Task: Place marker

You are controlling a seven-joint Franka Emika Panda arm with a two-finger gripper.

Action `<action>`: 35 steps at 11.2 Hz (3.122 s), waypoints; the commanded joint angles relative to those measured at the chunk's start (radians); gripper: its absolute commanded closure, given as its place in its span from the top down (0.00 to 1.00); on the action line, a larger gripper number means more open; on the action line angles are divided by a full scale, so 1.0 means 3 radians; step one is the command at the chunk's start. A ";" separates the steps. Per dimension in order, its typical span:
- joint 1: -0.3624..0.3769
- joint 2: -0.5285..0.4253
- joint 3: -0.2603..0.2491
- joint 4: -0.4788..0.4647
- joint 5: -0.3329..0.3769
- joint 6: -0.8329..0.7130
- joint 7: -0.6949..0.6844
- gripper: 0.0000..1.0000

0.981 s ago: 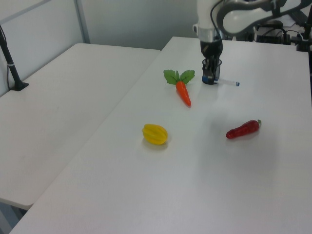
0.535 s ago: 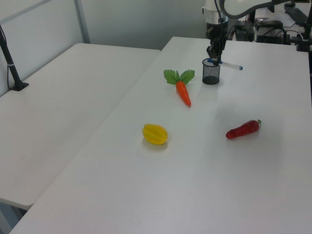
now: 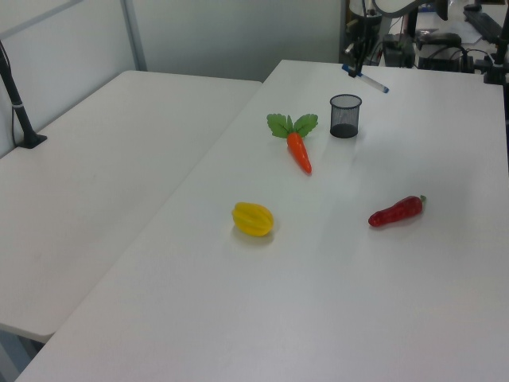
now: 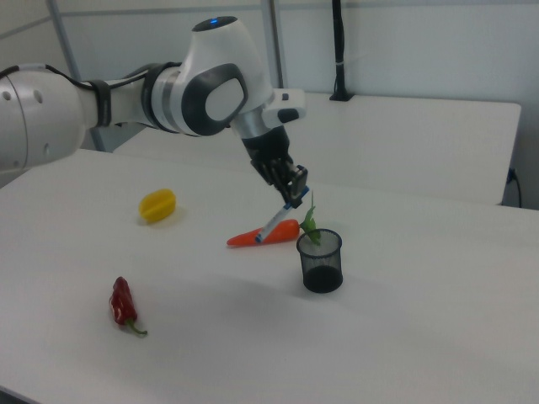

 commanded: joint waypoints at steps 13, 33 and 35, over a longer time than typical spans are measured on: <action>-0.0176 0.0513 0.0003 -0.0241 0.0003 0.1821 0.0004 0.13; 0.0616 -0.0355 0.0044 -0.0241 -0.0012 -0.0431 -0.0180 1.00; 0.0719 -0.0524 0.0044 -0.0241 -0.0018 -0.0882 -0.0226 1.00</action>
